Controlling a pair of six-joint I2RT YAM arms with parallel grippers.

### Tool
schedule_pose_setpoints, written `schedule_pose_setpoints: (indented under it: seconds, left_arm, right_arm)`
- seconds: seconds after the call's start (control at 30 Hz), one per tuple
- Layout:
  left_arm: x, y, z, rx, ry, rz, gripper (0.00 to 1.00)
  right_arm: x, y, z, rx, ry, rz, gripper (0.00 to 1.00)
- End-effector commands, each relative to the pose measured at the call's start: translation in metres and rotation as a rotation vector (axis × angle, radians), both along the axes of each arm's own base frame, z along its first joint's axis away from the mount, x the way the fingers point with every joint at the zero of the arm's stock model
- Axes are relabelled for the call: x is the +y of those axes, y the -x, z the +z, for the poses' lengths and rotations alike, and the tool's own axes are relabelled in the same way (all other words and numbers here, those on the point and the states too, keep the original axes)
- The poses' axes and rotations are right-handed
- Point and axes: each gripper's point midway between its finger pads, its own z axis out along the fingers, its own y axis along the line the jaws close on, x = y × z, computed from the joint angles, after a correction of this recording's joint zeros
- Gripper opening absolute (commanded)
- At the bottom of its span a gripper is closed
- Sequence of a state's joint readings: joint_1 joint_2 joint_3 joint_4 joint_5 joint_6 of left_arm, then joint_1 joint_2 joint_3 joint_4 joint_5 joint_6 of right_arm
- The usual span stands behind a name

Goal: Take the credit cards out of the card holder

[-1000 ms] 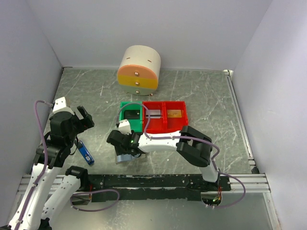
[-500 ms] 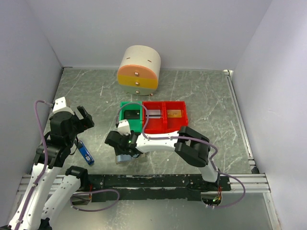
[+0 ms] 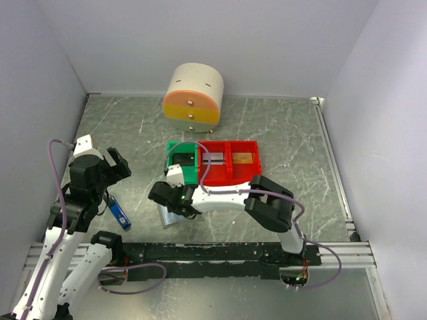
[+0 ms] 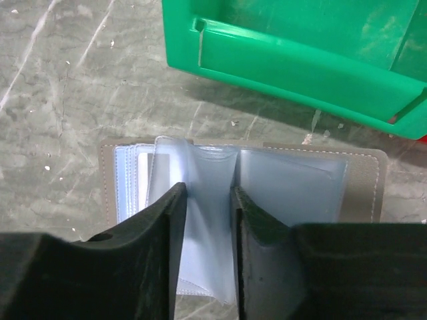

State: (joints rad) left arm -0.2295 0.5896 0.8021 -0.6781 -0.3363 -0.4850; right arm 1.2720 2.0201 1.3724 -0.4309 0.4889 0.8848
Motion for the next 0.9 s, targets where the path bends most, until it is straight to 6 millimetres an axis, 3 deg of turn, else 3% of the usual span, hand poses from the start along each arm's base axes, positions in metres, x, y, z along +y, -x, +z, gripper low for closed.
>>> schedule_pose_setpoints:
  seconds: [0.0,0.23,0.33,0.4,0.6,0.7,0.87]
  left_arm:
    - [0.0,-0.004,0.003,-0.016,-0.002,-0.009,1.0]
    - [-0.011,-0.008,-0.001,-0.009,0.007,-0.071,1.0]
    - [-0.024,-0.011,-0.004,-0.001,0.032,-0.139,1.0]
    - [-0.041,-0.011,-0.01,0.019,0.087,-0.209,1.0]
    - [-0.127,0.009,-0.034,0.122,0.422,-0.586,0.91]
    - [-0.146,0.022,-0.047,0.169,0.51,-0.686,0.88]
    - [-0.161,0.046,-0.085,0.316,0.57,-0.743,0.87]
  right_arm:
    - [-0.03,0.017,-0.037,0.099,0.072,0.019,0.27]
    - [-0.022,0.024,-0.017,0.202,-0.239,0.037,0.15]
    - [-0.032,0.026,-0.014,0.235,-0.328,0.007,0.12]
    - [-0.036,0.026,-0.01,0.239,-0.374,-0.013,0.11]
    - [-0.053,0.031,-0.012,0.295,-0.477,-0.053,0.11]
    - [-0.06,0.034,-0.015,0.309,-0.494,-0.072,0.11]
    - [-0.069,0.034,-0.021,0.312,-0.485,-0.099,0.11]
